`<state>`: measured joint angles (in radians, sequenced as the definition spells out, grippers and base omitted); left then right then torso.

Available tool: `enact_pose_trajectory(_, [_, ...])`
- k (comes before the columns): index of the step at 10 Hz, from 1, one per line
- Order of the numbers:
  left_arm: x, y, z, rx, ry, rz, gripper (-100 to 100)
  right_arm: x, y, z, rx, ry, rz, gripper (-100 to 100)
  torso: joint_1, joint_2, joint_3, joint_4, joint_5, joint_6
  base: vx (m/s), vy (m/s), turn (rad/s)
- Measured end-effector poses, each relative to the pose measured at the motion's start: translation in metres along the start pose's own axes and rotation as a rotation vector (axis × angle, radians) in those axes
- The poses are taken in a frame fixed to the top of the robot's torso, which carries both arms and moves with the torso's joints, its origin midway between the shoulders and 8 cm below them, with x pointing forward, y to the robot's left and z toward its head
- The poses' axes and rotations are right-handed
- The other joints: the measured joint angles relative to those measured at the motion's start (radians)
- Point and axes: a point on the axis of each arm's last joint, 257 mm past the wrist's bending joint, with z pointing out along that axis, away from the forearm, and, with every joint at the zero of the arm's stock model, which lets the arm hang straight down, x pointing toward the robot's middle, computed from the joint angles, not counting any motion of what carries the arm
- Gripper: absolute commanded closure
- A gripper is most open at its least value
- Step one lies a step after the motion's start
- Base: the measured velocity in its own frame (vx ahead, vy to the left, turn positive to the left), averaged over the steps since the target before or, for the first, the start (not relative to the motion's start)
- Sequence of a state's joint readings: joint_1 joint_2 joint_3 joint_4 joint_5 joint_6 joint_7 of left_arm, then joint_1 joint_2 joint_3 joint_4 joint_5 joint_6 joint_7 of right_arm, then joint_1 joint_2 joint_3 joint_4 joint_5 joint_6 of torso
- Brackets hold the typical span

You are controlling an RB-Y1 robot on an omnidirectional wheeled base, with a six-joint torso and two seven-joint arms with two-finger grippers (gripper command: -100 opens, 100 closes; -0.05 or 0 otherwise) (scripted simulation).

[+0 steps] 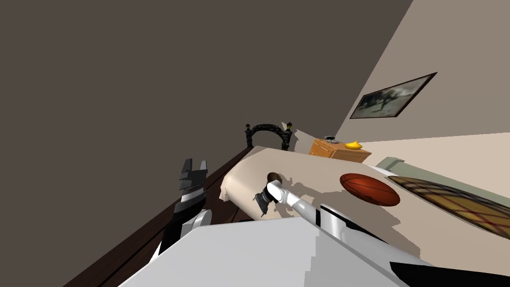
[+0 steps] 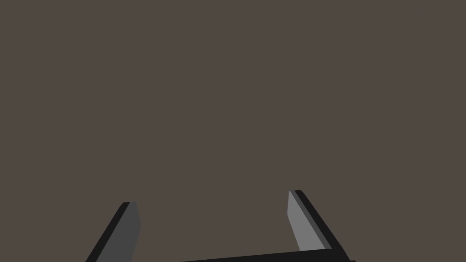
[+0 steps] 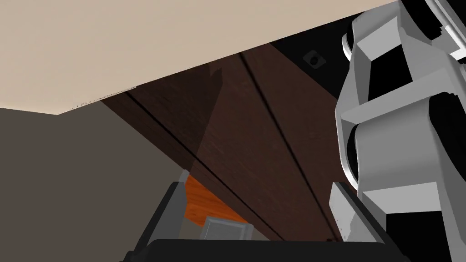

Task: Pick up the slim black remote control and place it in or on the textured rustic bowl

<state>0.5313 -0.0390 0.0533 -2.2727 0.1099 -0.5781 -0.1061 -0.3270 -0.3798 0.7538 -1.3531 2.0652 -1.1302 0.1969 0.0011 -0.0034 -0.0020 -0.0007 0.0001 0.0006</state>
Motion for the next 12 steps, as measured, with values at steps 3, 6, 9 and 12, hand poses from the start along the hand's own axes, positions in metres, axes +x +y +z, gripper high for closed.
enact_pose_trajectory(3, [0.0,0.0,0.0,0.0,0.0,0.0,0,0.047,0.022,-0.005,-0.104,0.134,-0.057,-100,0.0,-0.001,-0.001,0.0,0.0,0.0,0.052,0.006,0.105])
enact_pose_trajectory(6, [0.0,0.0,0.0,0.0,0.0,0.0,0,0.1,0.036,-0.023,-0.198,0.269,-0.11,-100,0.001,-0.001,0.0,0.0,0.0,0.0,0.052,0.017,0.12])
enact_pose_trajectory(9, [0.0,0.0,0.0,0.0,0.0,0.0,0,0.15,0.051,-0.049,-0.296,0.409,-0.158,-100,0.001,-0.001,-0.001,0.0,0.0,0.0,0.059,0.02,0.088])
enact_pose_trajectory(12, [0.0,0.0,0.0,0.0,0.0,0.0,0,0.168,0.052,-0.064,-0.326,0.455,-0.172,-100,0.0,0.003,0.001,0.0,0.0,0.001,0.015,0.005,0.014])
